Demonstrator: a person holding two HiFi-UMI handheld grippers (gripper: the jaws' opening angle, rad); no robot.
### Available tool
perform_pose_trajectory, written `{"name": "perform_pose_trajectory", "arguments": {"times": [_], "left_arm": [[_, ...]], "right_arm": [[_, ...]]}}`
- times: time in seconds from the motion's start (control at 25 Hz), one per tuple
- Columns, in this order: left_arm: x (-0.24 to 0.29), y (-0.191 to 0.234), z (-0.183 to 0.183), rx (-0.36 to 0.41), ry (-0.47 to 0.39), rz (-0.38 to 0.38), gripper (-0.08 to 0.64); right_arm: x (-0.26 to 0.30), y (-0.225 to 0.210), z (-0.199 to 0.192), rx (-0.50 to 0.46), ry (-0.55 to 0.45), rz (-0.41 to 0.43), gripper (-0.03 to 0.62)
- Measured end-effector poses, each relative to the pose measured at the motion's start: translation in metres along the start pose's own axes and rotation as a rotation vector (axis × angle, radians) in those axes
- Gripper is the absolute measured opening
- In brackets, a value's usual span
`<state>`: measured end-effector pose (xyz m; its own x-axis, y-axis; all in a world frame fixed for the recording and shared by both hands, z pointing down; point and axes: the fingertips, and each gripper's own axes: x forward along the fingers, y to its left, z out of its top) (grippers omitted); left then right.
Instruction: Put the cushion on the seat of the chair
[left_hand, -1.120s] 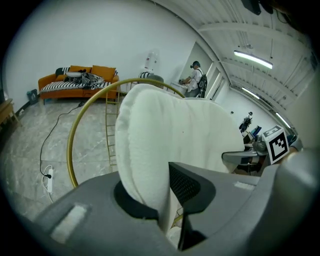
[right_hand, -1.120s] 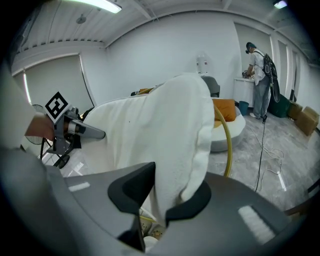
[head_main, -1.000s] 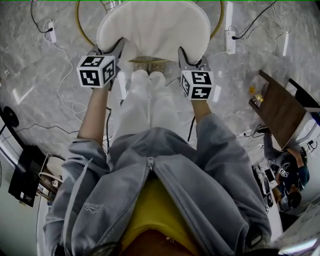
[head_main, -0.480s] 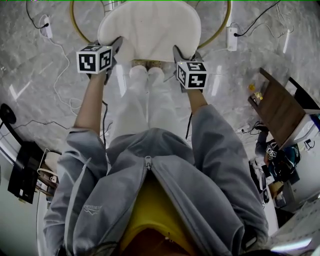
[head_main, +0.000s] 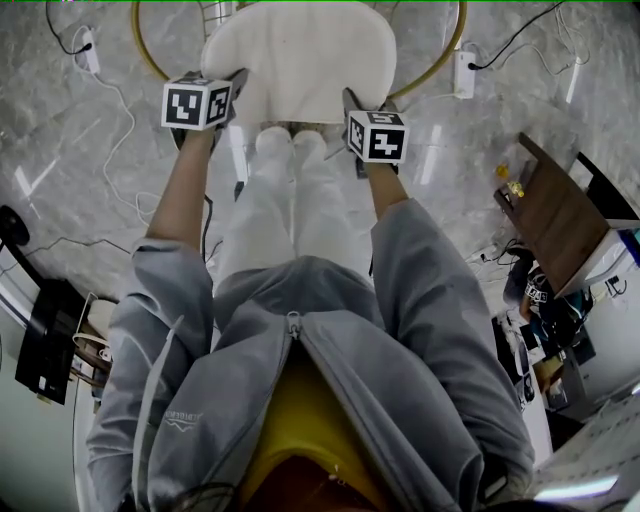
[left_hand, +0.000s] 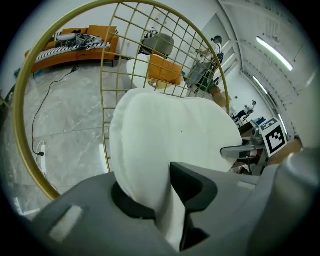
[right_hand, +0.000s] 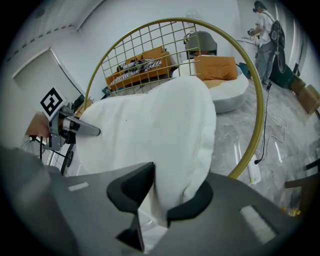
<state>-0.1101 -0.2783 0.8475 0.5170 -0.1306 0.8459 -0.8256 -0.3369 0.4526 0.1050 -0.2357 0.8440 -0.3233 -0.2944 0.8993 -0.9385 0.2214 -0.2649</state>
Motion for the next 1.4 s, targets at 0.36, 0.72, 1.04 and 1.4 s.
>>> {"name": "perform_pose_trajectory", "arguments": {"times": [0.36, 0.72, 1.04, 1.4], "left_arm": [[-0.001, 0.021, 0.014, 0.090, -0.011, 0.110, 0.223], [-0.011, 0.039, 0.026, 0.127, -0.056, 0.219, 0.448], [-0.050, 0.057, 0.041, 0.246, -0.161, 0.379, 0.525], [-0.103, 0.005, 0.035, 0.279, -0.250, 0.335, 0.114]], "right_arm": [[0.007, -0.013, 0.009, 0.008, -0.016, -0.107, 0.159], [0.001, -0.036, 0.012, 0.018, -0.028, -0.263, 0.368], [-0.027, -0.039, 0.027, -0.005, -0.123, -0.359, 0.388], [-0.073, 0.003, 0.048, -0.066, -0.219, -0.280, 0.075]]}}
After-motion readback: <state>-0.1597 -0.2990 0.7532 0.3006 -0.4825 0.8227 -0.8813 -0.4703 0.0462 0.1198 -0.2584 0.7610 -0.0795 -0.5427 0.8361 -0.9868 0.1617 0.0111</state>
